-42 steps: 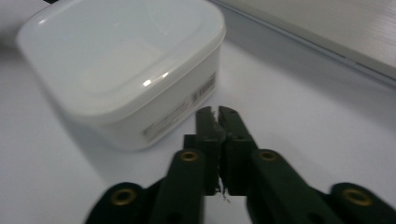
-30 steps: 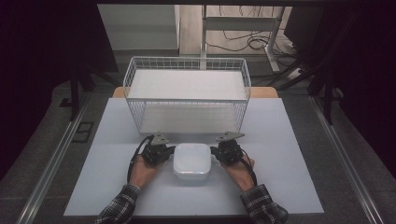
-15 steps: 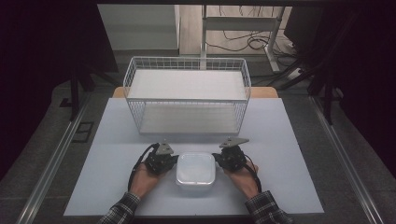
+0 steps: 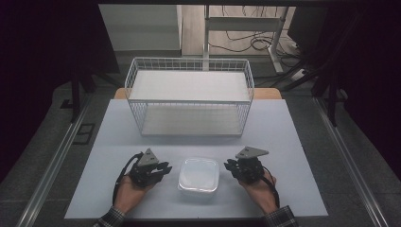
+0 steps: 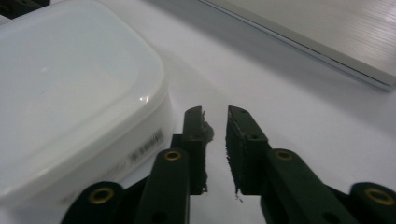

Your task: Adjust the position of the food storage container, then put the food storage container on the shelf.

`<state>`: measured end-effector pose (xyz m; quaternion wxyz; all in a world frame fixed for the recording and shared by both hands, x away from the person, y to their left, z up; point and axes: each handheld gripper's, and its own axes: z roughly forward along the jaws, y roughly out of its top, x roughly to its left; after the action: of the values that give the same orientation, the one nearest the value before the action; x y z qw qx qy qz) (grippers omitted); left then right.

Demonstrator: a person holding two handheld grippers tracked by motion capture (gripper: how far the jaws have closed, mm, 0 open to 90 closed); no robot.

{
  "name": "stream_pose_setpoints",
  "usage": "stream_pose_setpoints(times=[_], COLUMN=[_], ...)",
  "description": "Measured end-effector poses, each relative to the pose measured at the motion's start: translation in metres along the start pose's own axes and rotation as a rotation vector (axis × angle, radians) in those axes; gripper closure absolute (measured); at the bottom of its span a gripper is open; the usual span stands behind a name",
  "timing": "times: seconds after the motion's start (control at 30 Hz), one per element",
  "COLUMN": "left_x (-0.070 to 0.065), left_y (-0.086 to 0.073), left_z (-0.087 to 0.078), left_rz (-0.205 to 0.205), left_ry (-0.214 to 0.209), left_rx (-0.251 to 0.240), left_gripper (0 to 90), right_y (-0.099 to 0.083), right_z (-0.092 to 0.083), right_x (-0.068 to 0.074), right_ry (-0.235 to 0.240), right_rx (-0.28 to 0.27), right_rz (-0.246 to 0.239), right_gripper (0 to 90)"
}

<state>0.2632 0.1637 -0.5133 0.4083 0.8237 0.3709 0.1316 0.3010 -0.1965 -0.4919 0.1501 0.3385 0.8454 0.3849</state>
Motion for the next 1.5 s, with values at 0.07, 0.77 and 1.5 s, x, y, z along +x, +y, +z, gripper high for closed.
stream_pose_setpoints(times=[0.07, 0.77, 1.5], left_x=[-0.001, -0.014, -0.025], left_y=[-0.006, -0.008, 0.028], left_z=[-0.009, -0.022, 0.031], left_rz=[-0.011, -0.023, -0.054], left_ry=[0.009, -0.037, -0.238], left_rx=[-0.018, -0.041, -0.034], left_gripper=[57.4, 19.3, 17.0], right_y=[-0.005, -0.014, 0.012], right_z=[-0.011, -0.032, 0.009], right_x=[0.002, 0.014, 0.043], right_ry=[-0.001, 0.072, 0.19], right_rx=[-0.009, 0.002, 0.035], right_rz=[0.0, 0.059, 0.07], right_gripper=[66.1, 26.0, 13.3])
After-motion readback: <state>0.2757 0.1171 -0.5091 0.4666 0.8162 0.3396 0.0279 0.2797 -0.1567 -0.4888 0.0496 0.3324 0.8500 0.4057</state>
